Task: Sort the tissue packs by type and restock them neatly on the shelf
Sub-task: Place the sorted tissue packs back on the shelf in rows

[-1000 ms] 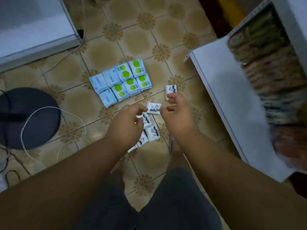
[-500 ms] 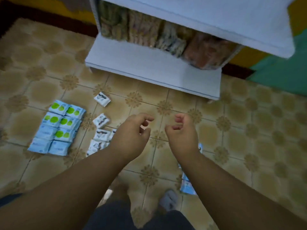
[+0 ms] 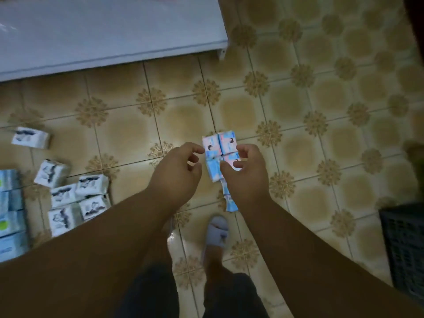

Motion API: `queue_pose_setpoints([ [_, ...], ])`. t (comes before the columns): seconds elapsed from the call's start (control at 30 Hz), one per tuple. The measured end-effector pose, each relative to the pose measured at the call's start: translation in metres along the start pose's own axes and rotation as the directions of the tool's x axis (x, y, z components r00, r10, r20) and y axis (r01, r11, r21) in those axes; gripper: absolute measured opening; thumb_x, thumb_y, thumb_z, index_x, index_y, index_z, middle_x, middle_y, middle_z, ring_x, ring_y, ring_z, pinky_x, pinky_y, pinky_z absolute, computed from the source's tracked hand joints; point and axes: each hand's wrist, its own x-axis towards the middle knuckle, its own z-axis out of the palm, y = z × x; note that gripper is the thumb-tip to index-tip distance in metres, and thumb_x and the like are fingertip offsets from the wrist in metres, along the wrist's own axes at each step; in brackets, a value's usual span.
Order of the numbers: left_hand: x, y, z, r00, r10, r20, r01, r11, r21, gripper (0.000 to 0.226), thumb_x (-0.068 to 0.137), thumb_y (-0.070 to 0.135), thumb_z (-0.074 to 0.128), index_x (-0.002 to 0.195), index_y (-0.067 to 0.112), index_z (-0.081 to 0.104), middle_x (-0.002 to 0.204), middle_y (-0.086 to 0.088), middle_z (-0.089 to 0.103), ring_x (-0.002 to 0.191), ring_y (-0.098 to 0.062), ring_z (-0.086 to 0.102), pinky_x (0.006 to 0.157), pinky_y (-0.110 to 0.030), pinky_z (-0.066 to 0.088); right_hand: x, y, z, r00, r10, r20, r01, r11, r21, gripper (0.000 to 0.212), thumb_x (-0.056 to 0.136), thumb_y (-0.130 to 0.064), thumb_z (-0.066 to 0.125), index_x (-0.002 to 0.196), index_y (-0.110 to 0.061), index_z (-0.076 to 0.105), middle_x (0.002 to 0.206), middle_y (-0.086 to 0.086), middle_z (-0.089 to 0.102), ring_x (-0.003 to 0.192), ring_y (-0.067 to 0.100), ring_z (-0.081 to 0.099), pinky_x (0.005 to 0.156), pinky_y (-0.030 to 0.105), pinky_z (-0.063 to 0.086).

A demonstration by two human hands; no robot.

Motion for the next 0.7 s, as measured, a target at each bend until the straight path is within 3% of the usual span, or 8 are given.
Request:
queue_pose_setpoints([
  [0.07,0.027,-0.023,0.034,0.998,-0.032,0.055,0.031,0.999,0.015,0.024,0.095,0.019,0.054,0.110,0.037,0.058,0.101,0.009,0.060,0.077,-0.007,0.060,0.058,-0.020,0.045,0.018,0.039,0.018,0.997,0.067,-0.031,-0.066,0.998,0.025,0.044,0.080,-0.022,0.074,0.119,-0.017,0.055,0.117,0.003,0.056,0.094,0.014,0.061,0.080,0.025,0.050],
  [0.17,0.067,-0.063,0.093,0.991,-0.070,0.113,0.066,0.997,0.045,0.024,0.095,0.019,0.053,0.113,0.033,0.060,0.100,0.005,0.063,0.076,-0.014,0.061,0.062,-0.025,0.049,0.046,0.107,0.049,0.987,0.144,-0.074,-0.139,0.988,0.065,0.045,0.079,-0.023,0.075,0.119,-0.019,0.054,0.120,0.004,0.056,0.096,0.017,0.062,0.083,0.034,0.054],
  [0.33,0.126,-0.133,0.193,0.976,-0.138,0.171,0.133,0.990,0.038,0.021,0.095,0.020,0.053,0.113,0.032,0.059,0.103,0.001,0.065,0.074,-0.018,0.060,0.057,-0.027,0.045,0.093,0.222,0.097,0.969,0.242,-0.043,-0.240,0.970,0.042,0.044,0.083,-0.024,0.073,0.122,-0.019,0.053,0.122,0.005,0.057,0.103,0.020,0.062,0.084,0.029,0.052],
  [0.5,0.174,-0.190,0.280,0.896,-0.423,0.139,0.443,0.878,-0.184,0.024,0.092,0.021,0.061,0.114,0.024,0.050,0.112,-0.011,0.066,0.084,-0.025,0.063,0.053,-0.024,0.044,0.147,0.317,0.134,0.961,0.274,0.023,-0.273,0.962,-0.024,0.052,0.086,-0.022,0.070,0.133,-0.018,0.049,0.131,0.004,0.049,0.106,0.012,0.055,0.063,0.001,0.043],
  [0.53,0.183,-0.201,0.294,0.869,-0.477,0.130,0.495,0.840,-0.225,0.029,0.091,0.024,0.064,0.115,0.023,0.047,0.114,-0.013,0.064,0.091,-0.027,0.064,0.058,-0.026,0.048,0.162,0.334,0.143,0.962,0.270,0.035,-0.268,0.963,-0.035,0.057,0.086,-0.022,0.070,0.138,-0.017,0.046,0.135,0.005,0.046,0.112,0.016,0.055,0.073,0.005,0.048],
  [0.6,0.203,-0.220,0.320,0.841,-0.526,0.126,0.540,0.801,-0.259,0.040,0.089,0.030,0.068,0.117,0.016,0.044,0.116,-0.015,0.063,0.100,-0.032,0.066,0.060,-0.030,0.049,0.191,0.359,0.157,0.960,0.274,0.057,-0.270,0.961,-0.064,0.069,0.084,-0.026,0.070,0.145,-0.017,0.039,0.141,0.009,0.042,0.121,0.023,0.054,0.095,0.035,0.053],
  [0.63,0.214,-0.228,0.332,0.834,-0.537,0.127,0.550,0.790,-0.270,0.046,0.088,0.033,0.069,0.121,0.011,0.045,0.116,-0.015,0.063,0.100,-0.033,0.066,0.055,-0.029,0.047,0.206,0.367,0.162,0.954,0.290,0.077,-0.285,0.956,-0.065,0.076,0.081,-0.031,0.071,0.147,-0.019,0.035,0.140,0.010,0.044,0.120,0.026,0.055,0.095,0.044,0.054],
  [0.7,0.232,-0.241,0.348,0.821,-0.554,0.140,0.570,0.773,-0.279,0.050,0.086,0.036,0.072,0.123,0.008,0.053,0.113,-0.012,0.065,0.093,-0.030,0.067,0.047,-0.025,0.042,0.235,0.382,0.169,0.935,0.345,0.080,-0.340,0.938,-0.070,0.087,0.080,-0.039,0.073,0.151,-0.021,0.027,0.140,0.012,0.046,0.118,0.031,0.057,0.090,0.048,0.055],
])
